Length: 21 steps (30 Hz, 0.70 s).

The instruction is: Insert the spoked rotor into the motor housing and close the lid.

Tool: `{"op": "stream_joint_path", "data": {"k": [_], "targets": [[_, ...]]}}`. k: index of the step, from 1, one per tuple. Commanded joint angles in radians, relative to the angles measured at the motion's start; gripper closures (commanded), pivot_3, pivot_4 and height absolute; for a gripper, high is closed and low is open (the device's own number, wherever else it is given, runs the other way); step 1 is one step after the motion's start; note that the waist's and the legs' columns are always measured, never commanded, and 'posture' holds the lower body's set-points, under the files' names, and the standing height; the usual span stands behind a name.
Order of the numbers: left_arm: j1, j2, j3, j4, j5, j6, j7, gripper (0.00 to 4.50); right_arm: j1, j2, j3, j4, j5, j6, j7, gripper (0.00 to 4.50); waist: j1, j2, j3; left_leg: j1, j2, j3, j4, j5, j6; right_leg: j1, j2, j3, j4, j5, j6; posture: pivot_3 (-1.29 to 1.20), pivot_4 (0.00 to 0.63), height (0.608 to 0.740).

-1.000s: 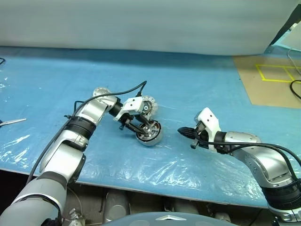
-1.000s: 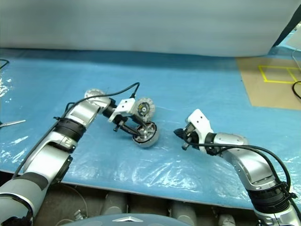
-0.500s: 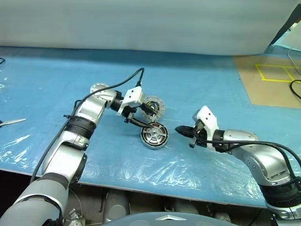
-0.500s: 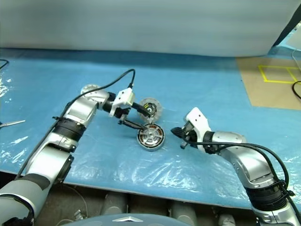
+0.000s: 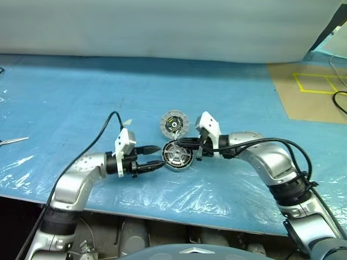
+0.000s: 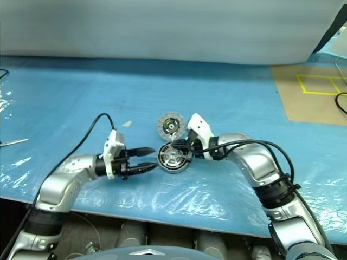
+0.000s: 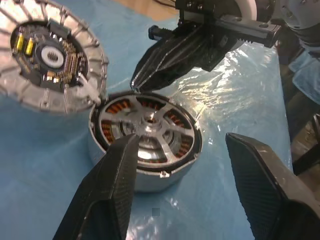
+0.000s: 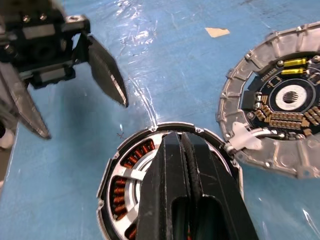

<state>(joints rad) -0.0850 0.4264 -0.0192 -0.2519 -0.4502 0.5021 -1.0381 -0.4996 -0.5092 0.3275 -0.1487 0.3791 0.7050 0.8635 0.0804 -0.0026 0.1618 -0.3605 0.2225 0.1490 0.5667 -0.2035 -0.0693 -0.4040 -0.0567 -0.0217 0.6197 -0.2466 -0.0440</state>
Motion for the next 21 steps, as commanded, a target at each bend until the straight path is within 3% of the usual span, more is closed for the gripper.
{"op": "stream_joint_path", "data": {"k": [1, 10, 14, 21], "targets": [[0.026, -0.008, 0.041, -0.065, -0.029, 0.000, 0.081, 1.59, -0.023, 0.016, 0.003, 0.054, -0.021, -0.049, 0.036, 4.50, 0.000, 0.000, 0.000, 0.000, 0.000, 0.000, 0.000, 0.000, 0.000, 0.000, 0.000, 0.000, 0.000, 0.000, 0.000, 0.00, 0.150, 0.740], [0.014, 0.007, 0.034, -0.041, -0.012, -0.041, 0.142, 1.59, 0.052, 0.009, 0.148, 0.175, -0.198, -0.193, 0.081, 4.50, -0.012, -0.001, -0.001, 0.003, 0.000, 0.000, -0.001, 0.000, 0.000, 0.003, 0.000, 0.000, 0.000, 0.000, 0.000, 0.00, 0.150, 0.740], [-0.014, 0.017, 0.036, -0.006, -0.015, -0.054, 0.140, 1.59, 0.054, 0.026, 0.103, 0.163, -0.190, -0.191, 0.070, 4.50, -0.012, -0.001, -0.002, 0.011, 0.000, 0.002, -0.002, 0.000, 0.000, 0.009, 0.000, 0.002, -0.001, 0.000, 0.000, 0.00, 0.150, 0.740], [-0.048, 0.007, 0.031, 0.029, -0.026, -0.072, 0.132, 1.59, 0.025, 0.088, -0.022, 0.083, -0.091, -0.118, 0.047, 4.50, -0.012, 0.000, -0.002, 0.010, 0.000, 0.002, -0.001, 0.000, 0.001, 0.007, 0.001, 0.002, -0.001, 0.000, 0.000, 0.00, 0.150, 0.740]]}}
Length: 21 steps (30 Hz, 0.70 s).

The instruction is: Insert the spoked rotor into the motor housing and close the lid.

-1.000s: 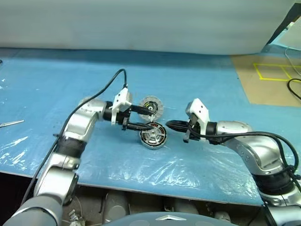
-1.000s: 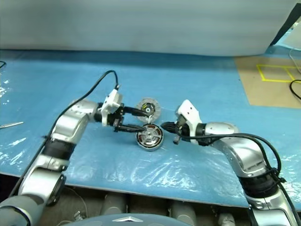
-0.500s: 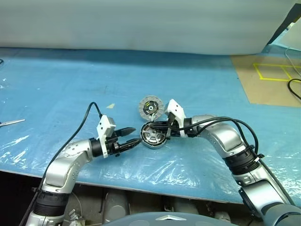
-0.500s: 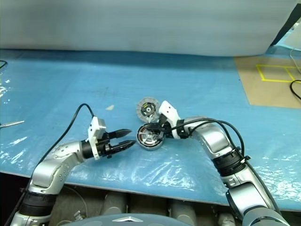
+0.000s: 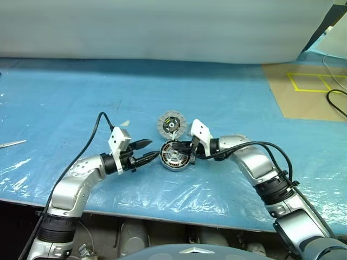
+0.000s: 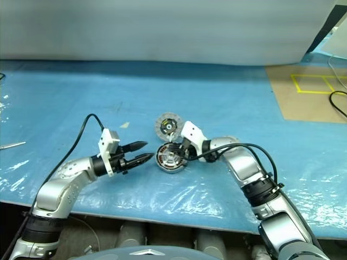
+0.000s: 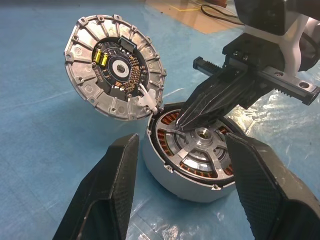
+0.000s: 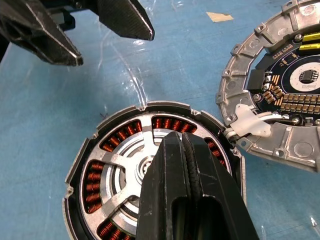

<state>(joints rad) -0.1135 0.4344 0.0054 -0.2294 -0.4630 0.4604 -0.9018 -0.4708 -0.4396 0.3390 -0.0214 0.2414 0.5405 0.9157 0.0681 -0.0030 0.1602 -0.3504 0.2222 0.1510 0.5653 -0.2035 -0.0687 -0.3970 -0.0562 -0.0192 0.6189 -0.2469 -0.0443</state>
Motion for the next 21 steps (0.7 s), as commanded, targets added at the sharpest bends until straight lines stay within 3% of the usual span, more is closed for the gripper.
{"op": "stream_joint_path", "data": {"k": [1, 9, 15, 18, 21], "targets": [[-0.034, -0.006, 0.013, 0.026, -0.016, -0.029, 0.002, 1.59, -0.011, 0.024, -0.051, -0.065, 0.062, 0.067, -0.008, 4.50, 0.000, 0.000, 0.000, -0.001, 0.000, 0.000, 0.000, 0.000, 0.000, -0.001, 0.000, 0.000, 0.000, 0.000, 0.000, 0.00, 0.150, 0.740], [-0.184, -0.032, 0.100, 0.203, -0.101, 0.020, 0.024, 1.59, 0.002, -0.073, -0.136, -0.248, 0.196, 0.247, 0.039, 4.50, 0.003, 0.000, 0.001, -0.004, -0.001, 0.000, 0.000, 0.000, 0.000, -0.003, 0.000, 0.000, 0.000, 0.000, 0.000, 0.00, 0.150, 0.740], [-0.356, -0.050, 0.152, 0.499, -0.106, -0.008, 0.003, 1.59, 0.012, -0.106, -0.128, -0.260, 0.180, 0.253, 0.018, 4.50, 0.002, 0.000, 0.001, -0.003, -0.001, 0.000, -0.001, 0.000, 0.000, -0.003, 0.001, 0.000, 0.000, 0.002, 0.004, 0.00, 0.150, 0.740], [-0.439, -0.063, 0.167, 0.641, -0.096, -0.054, -0.025, 2.18, 0.012, -0.104, -0.130, -0.257, 0.178, 0.252, 0.004, 4.50, 0.004, 0.000, 0.001, -0.004, -0.001, 0.000, 0.000, 0.000, 0.000, -0.003, 0.000, 0.000, 0.000, 0.002, 0.003, 0.00, 0.150, 0.740], [-0.550, -0.074, 0.145, 0.851, -0.039, -0.131, -0.071, 3.11, 0.015, -0.107, -0.135, -0.261, 0.180, 0.257, -0.008, 4.50, 0.007, 0.000, 0.001, -0.004, -0.002, -0.001, 0.000, 0.000, 0.000, -0.003, -0.001, 0.000, 0.000, 0.003, 0.004, 0.00, 0.150, 0.740]]}}
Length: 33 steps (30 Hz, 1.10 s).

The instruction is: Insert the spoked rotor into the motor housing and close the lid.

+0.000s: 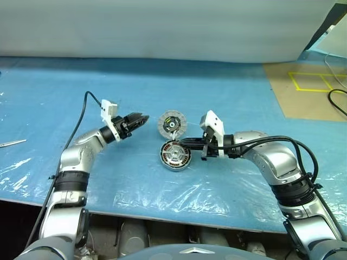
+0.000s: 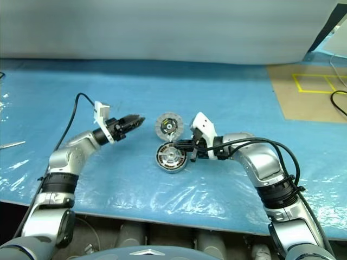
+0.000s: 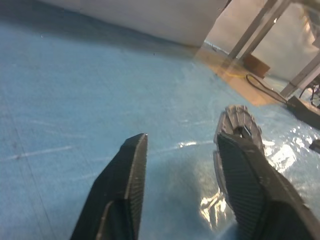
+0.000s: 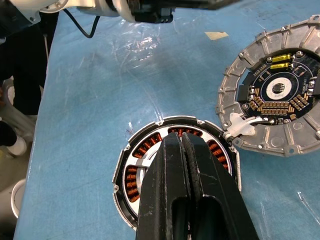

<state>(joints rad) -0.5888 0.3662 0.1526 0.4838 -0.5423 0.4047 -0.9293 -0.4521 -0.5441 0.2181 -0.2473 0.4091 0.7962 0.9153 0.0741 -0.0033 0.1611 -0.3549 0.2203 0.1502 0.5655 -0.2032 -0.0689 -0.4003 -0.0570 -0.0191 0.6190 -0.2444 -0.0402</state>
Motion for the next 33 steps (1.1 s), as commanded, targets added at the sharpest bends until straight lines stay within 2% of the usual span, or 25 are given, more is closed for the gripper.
{"op": "stream_joint_path", "data": {"k": [1, 4, 8, 14, 24, 33], "targets": [[-0.107, -0.010, -0.010, 0.201, 0.058, -0.098, -0.060, 3.46, -0.003, -0.004, -0.015, -0.037, 0.013, 0.003, -0.012, 4.50, 0.003, 0.000, 0.000, 0.000, 0.000, 0.000, 0.000, 0.000, 0.000, 0.000, 0.000, 0.000, 0.000, 0.000, 0.000, 0.00, 0.150, 0.740], [-0.198, -0.026, -0.051, 0.405, 0.143, -0.206, -0.117, 4.46, -0.001, -0.008, -0.017, -0.046, 0.015, 0.012, -0.021, 4.50, 0.008, 0.000, 0.000, -0.001, 0.000, -0.001, 0.000, 0.000, 0.000, 0.000, 0.000, 0.000, 0.000, 0.000, 0.001, 0.00, 0.150, 0.740], [-0.318, -0.073, -0.045, 0.621, 0.197, -0.269, -0.132, 4.46, 0.009, -0.018, -0.020, -0.073, 0.021, 0.031, -0.032, 4.50, 0.019, -0.001, 0.000, -0.002, -0.001, -0.002, -0.001, 0.000, 0.000, -0.001, 0.000, 0.000, -0.001, 0.001, 0.001, 0.00, 0.150, 0.740], [-0.416, -0.145, -0.042, 0.747, 0.245, -0.290, -0.223, 4.46, 0.037, -0.068, -0.051, -0.191, 0.077, 0.113, -0.033, 4.50, 0.029, -0.001, 0.001, -0.004, -0.001, -0.003, -0.001, 0.000, 0.000, -0.001, 0.000, -0.001, -0.001, 0.001, 0.001, 0.00, 0.150, 0.740], [-0.482, -0.191, -0.040, 0.810, 0.331, -0.333, -0.295, 4.46, 0.133, -0.146, -0.119, -0.326, 0.126, 0.194, -0.098, 4.50, 0.031, -0.002, 0.001, -0.005, -0.002, -0.004, 0.000, 0.000, 0.000, -0.001, -0.001, -0.001, -0.001, 0.002, 0.003, 0.00, 0.150, 0.740], [-0.542, -0.217, -0.057, 0.788, 0.365, -0.345, -0.496, 4.46, 0.173, -0.187, -0.234, -0.364, 0.200, 0.248, -0.132, 4.50, 0.036, -0.004, 0.002, -0.005, -0.004, -0.004, -0.001, 0.000, 0.000, -0.001, -0.002, -0.001, -0.003, 0.002, 0.004, 0.00, 0.150, 0.740]]}}
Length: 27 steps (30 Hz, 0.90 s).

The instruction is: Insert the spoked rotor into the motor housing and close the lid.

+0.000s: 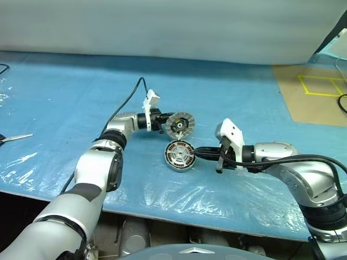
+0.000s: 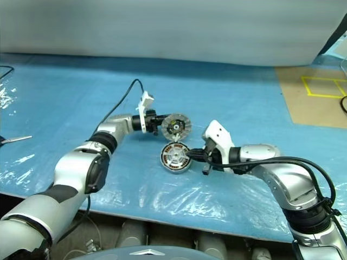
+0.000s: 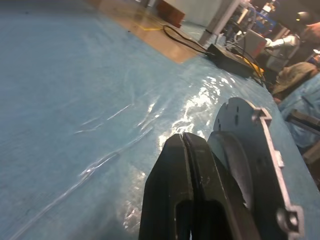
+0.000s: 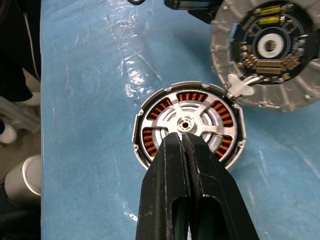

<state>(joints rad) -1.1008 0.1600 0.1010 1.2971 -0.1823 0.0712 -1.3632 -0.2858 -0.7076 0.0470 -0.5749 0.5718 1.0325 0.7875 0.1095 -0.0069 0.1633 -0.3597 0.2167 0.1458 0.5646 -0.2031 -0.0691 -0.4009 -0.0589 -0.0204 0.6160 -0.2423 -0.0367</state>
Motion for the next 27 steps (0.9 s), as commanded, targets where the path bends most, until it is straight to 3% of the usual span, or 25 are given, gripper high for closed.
{"op": "stream_joint_path", "data": {"k": [1, 7, 10, 16, 20, 23, 27], "targets": [[-0.030, -0.016, -0.012, -0.030, 0.011, -0.013, -0.088, 4.46, 0.013, -0.036, -0.079, -0.034, 0.043, 0.014, -0.001, 4.50, 0.001, 0.000, 0.000, 0.000, 0.000, 0.000, 0.000, 0.000, 0.000, 0.000, 0.000, 0.000, -0.001, 0.000, 0.000, 0.00, 0.150, 0.740], [0.005, -0.034, -0.080, -0.068, 0.053, -0.039, -0.243, 4.46, 0.029, -0.093, -0.171, 0.001, 0.076, 0.026, -0.002, 4.50, 0.004, 0.000, 0.000, -0.001, 0.000, 0.000, -0.001, 0.000, 0.000, 0.000, 0.000, 0.000, -0.002, 0.000, 0.000, 0.00, 0.150, 0.740], [0.048, -0.011, -0.169, -0.147, -0.025, 0.030, -0.251, 4.46, 0.041, -0.114, -0.179, 0.010, 0.077, 0.016, 0.000, 4.50, 0.005, 0.000, 0.000, -0.001, 0.000, 0.000, -0.001, 0.000, 0.000, 0.000, 0.000, 0.000, -0.002, 0.000, 0.000, 0.00, 0.150, 0.740], [0.252, 0.158, -0.441, -0.490, -0.243, 0.141, -0.251, 4.46, 0.040, -0.089, -0.128, 0.000, 0.084, -0.001, -0.009, 4.50, 0.003, 0.001, 0.000, -0.002, 0.002, 0.001, -0.002, 0.000, 0.000, 0.000, 0.001, 0.000, -0.001, 0.000, 0.000, 0.00, 0.150, 0.740], [0.371, 0.286, -0.546, -0.720, -0.341, 0.193, -0.251, 4.46, 0.009, -0.062, -0.075, 0.038, 0.057, -0.031, -0.011, 4.50, 0.001, 0.002, 0.001, -0.001, 0.003, 0.001, -0.001, 0.000, 0.000, -0.002, 0.001, -0.001, -0.001, 0.000, -0.001, 0.00, 0.150, 0.740], [0.434, 0.324, -0.524, -0.810, -0.350, 0.195, -0.251, 4.46, -0.030, -0.044, -0.041, 0.081, 0.042, -0.060, -0.002, 4.50, 0.007, 0.002, 0.001, -0.001, 0.003, 0.002, -0.001, 0.000, 0.000, -0.002, 0.000, -0.001, 0.000, -0.001, -0.001, 0.00, 0.150, 0.740], [0.501, 0.332, -0.368, -0.948, -0.414, 0.301, -0.170, 4.46, -0.076, -0.018, -0.018, 0.127, 0.034, -0.092, 0.007, 4.50, 0.006, 0.003, 0.001, -0.001, 0.003, 0.003, 0.000, 0.000, 0.000, -0.002, 0.001, -0.001, 0.000, -0.001, -0.001, 0.00, 0.150, 0.740]]}}
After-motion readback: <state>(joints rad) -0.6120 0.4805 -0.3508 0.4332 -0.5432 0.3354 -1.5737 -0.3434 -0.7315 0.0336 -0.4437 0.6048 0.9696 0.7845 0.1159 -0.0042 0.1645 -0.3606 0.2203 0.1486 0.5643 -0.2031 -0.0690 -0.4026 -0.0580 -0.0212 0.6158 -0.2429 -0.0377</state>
